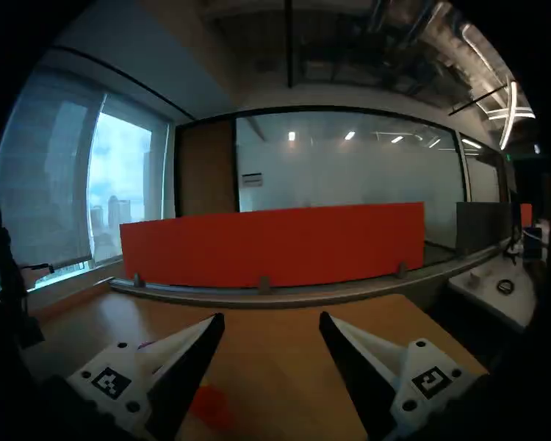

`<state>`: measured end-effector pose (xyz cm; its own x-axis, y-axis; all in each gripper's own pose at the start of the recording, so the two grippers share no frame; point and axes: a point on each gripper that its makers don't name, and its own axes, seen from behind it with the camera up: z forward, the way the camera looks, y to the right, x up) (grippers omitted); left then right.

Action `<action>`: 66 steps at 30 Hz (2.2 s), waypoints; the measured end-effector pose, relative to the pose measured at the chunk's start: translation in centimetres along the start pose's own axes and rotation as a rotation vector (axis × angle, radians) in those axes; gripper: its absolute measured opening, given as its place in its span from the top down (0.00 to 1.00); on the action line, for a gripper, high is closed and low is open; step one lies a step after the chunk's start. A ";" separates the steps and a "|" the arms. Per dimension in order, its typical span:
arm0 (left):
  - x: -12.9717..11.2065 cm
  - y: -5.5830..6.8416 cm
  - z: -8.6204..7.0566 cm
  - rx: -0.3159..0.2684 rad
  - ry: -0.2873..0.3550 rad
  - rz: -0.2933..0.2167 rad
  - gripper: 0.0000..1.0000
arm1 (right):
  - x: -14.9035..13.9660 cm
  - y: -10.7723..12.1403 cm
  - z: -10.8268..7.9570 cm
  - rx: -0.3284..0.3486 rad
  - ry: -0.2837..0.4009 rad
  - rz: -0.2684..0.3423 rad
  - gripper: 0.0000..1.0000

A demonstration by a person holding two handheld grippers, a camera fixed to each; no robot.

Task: Pour water

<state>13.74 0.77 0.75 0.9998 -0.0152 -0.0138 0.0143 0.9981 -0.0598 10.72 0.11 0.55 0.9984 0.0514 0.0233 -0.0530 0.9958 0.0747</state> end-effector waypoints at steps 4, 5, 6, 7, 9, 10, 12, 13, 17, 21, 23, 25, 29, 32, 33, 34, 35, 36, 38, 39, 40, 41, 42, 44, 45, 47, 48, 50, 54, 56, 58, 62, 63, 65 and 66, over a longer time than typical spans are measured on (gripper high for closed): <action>2.3 0.0 0.1 -0.005 0.013 0.010 0.02 | 1.5 -0.2 -0.2 0.006 -0.009 -0.020 0.00; 2.9 0.0 0.2 -0.004 0.016 0.013 0.02 | 1.8 -0.3 -0.2 0.008 -0.012 -0.026 0.00; 3.2 0.1 0.2 -0.007 0.016 0.014 0.02 | 2.0 -0.2 -0.2 0.006 -0.015 -0.027 0.00; 3.5 0.3 0.2 -0.011 0.016 0.015 0.02 | 2.1 -0.2 -0.3 0.004 -0.018 -0.028 0.00; 4.0 0.6 0.2 -0.020 0.015 0.020 0.02 | 2.4 -0.2 -0.3 0.003 -0.023 -0.030 0.00; 4.1 0.8 0.3 -0.027 0.014 0.023 0.02 | 2.5 -0.3 -0.4 0.006 -0.024 -0.029 0.00; 4.5 1.1 0.3 -0.039 0.013 0.030 0.02 | 2.7 -0.5 -0.5 0.015 -0.026 -0.028 0.00; 4.6 1.2 0.3 -0.043 0.013 0.032 0.02 | 2.7 -0.6 -0.5 0.021 -0.027 -0.028 0.00; 4.9 1.9 0.4 -0.068 0.004 0.028 0.02 | 2.8 -1.1 -0.6 0.056 -0.031 -0.030 0.00; 4.8 2.8 0.2 -0.118 -0.013 0.024 0.02 | 3.1 -2.1 -0.8 0.108 -0.032 -0.027 0.00; 4.8 3.4 0.1 -0.152 -0.022 0.022 0.02 | 3.4 -2.7 -0.8 0.138 -0.030 -0.022 0.00; 4.9 4.0 0.0 -0.181 -0.019 0.023 0.02 | 3.6 -3.3 -0.9 0.174 -0.028 -0.020 0.00; 5.4 5.2 -0.4 -0.243 -0.008 0.022 0.02 | 3.8 -4.7 -1.2 0.250 -0.029 -0.018 0.00; 5.8 6.1 -0.8 -0.293 -0.005 0.018 0.02 | 3.8 -6.1 -1.6 0.313 -0.032 -0.024 0.00; 5.8 6.5 -0.9 -0.311 -0.006 0.018 0.02 | 3.8 -6.5 -1.7 0.333 -0.033 -0.024 0.00; 5.8 6.8 -1.1 -0.329 -0.007 0.017 0.02 | 3.8 -6.9 -1.8 0.354 -0.033 -0.024 0.00; 5.8 7.2 -1.2 -0.350 -0.008 0.016 0.02 | 3.9 -7.4 -1.9 0.376 -0.033 -0.025 0.00; 5.8 7.6 -1.4 -0.366 -0.011 0.017 0.02 | 3.9 -7.8 -2.1 0.396 -0.034 -0.024 0.00; 5.7 8.2 -1.7 -0.397 -0.018 0.017 0.02 | 4.0 -8.5 -2.4 0.435 -0.036 -0.023 0.00; 5.7 8.5 -1.8 -0.413 -0.020 0.017 0.02 | 4.1 -8.9 -2.6 0.455 -0.037 -0.024 0.00; 5.7 8.8 -1.9 -0.427 -0.021 0.016 0.02 | 4.1 -9.3 -2.8 0.471 -0.039 -0.026 0.00; 5.8 9.1 -2.1 -0.441 -0.023 0.015 0.02 | 4.1 -9.6 -3.0 0.487 -0.040 -0.028 0.00; 5.8 9.4 -2.2 -0.456 -0.023 0.012 0.02 | 4.2 -9.9 -3.1 0.502 -0.039 -0.030 0.00; 5.9 10.0 -2.5 -0.484 -0.023 0.005 0.02 | 4.4 -10.5 -3.4 0.529 -0.037 -0.033 0.00; 5.9 10.2 -2.6 -0.497 -0.024 0.001 0.02 | 4.5 -10.7 -3.5 0.541 -0.036 -0.032 0.00; 5.9 10.6 -2.8 -0.520 -0.026 -0.005 0.02 | 4.6 -11.1 -3.7 0.562 -0.037 -0.032 0.00; 5.8 10.8 -2.9 -0.531 -0.029 -0.006 0.02 | 4.6 -11.2 -3.7 0.569 -0.038 -0.032 0.00; 5.8 11.1 -3.1 -0.549 -0.032 -0.005 0.02 | 4.6 -11.4 -3.8 0.580 -0.042 -0.034 0.00; 5.4 11.5 -3.4 -0.575 -0.042 0.019 0.02 | 4.5 -11.6 -3.9 0.591 -0.053 -0.052 0.00; 5.2 11.8 -3.5 -0.589 -0.048 0.034 0.02 | 4.3 -11.8 -3.9 0.597 -0.063 -0.064 0.00; 4.8 12.0 -3.7 -0.605 -0.058 0.048 0.02 | 3.9 -12.0 -4.0 0.607 -0.077 -0.076 0.00; 4.1 12.4 -4.0 -0.632 -0.081 0.069 0.02 | 3.2 -12.2 -4.3 0.622 -0.110 -0.088 0.00; 3.8 12.5 -4.1 -0.639 -0.088 0.072 0.02 | 3.0 -12.2 -4.4 0.625 -0.119 -0.091 0.00; 3.4 12.7 -4.2 -0.651 -0.101 0.077 0.02 | 2.7 -12.2 -4.5 0.629 -0.134 -0.097 0.00; 3.3 12.7 -4.2 -0.656 -0.107 0.080 0.02 | 2.5 -12.2 -4.6 0.631 -0.144 -0.103 0.00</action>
<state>17.12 13.17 -4.27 0.9939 0.0966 0.0534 -0.0377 0.7522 -0.6578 13.96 -11.55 -4.86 0.9888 -0.0956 0.1146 -0.0025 0.7573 0.6531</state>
